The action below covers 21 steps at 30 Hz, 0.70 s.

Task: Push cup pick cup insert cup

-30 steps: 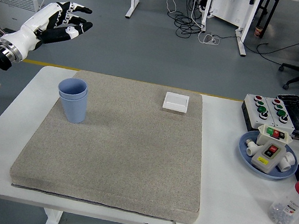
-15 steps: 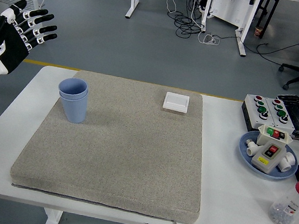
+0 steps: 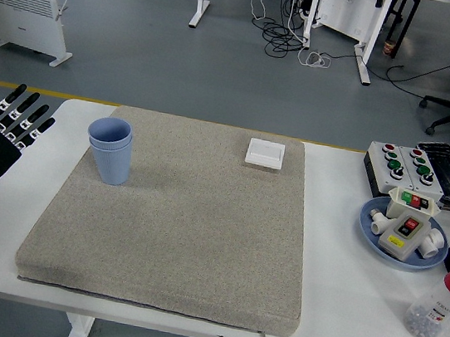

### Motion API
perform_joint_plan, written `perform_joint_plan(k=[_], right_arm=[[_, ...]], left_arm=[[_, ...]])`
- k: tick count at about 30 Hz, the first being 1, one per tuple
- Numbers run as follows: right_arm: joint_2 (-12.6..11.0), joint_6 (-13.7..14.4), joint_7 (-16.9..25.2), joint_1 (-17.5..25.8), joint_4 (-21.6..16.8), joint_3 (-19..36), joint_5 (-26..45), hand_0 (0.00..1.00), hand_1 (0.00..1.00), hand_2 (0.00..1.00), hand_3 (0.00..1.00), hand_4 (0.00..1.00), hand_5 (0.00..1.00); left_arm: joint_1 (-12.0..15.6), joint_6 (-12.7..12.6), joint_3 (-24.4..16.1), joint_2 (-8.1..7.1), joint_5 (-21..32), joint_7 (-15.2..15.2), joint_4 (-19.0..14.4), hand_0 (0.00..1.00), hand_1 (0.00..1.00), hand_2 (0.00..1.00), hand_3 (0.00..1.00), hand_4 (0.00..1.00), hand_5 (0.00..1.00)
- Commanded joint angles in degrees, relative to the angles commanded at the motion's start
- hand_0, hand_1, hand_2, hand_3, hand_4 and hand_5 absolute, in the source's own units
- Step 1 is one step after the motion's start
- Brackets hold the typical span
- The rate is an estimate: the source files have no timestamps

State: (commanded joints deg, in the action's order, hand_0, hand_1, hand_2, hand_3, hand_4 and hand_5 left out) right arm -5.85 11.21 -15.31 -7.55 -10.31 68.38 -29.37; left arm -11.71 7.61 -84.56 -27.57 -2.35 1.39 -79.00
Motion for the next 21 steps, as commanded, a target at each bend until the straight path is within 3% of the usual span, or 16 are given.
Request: perform_joint_plan(k=[5,10,21], right_arm=[[0.14,0.05,-0.08,0.12,0.0,0.35,-0.5,0.726,0.653,0.67,0.588,0.133,0.491],[0.15,0.05,-0.21,0.3,0.0,0.3,-0.67,0.726,0.652,0.67,0.589,0.134,0.49],[-0.07,0.0,-0.23,0.32,0.0,0.56,-0.91,0.726,0.653,0.67,0.589,0.134,0.49]], left_arm=[[2.59,0.39,-0.84,3.17,-3.95,-0.31,1.48,0.796,0.793,0.84,0.766,0.593,0.998],[3.89,1.06,-1.47,5.13,-4.28,-1.72,2.38,0.797,0.795,0.838,0.768,0.596,0.998],[4.81,1.32,-2.33,6.43,-4.86,-2.92,2.6,0.802,0.797,0.839,0.772,0.594,0.998]])
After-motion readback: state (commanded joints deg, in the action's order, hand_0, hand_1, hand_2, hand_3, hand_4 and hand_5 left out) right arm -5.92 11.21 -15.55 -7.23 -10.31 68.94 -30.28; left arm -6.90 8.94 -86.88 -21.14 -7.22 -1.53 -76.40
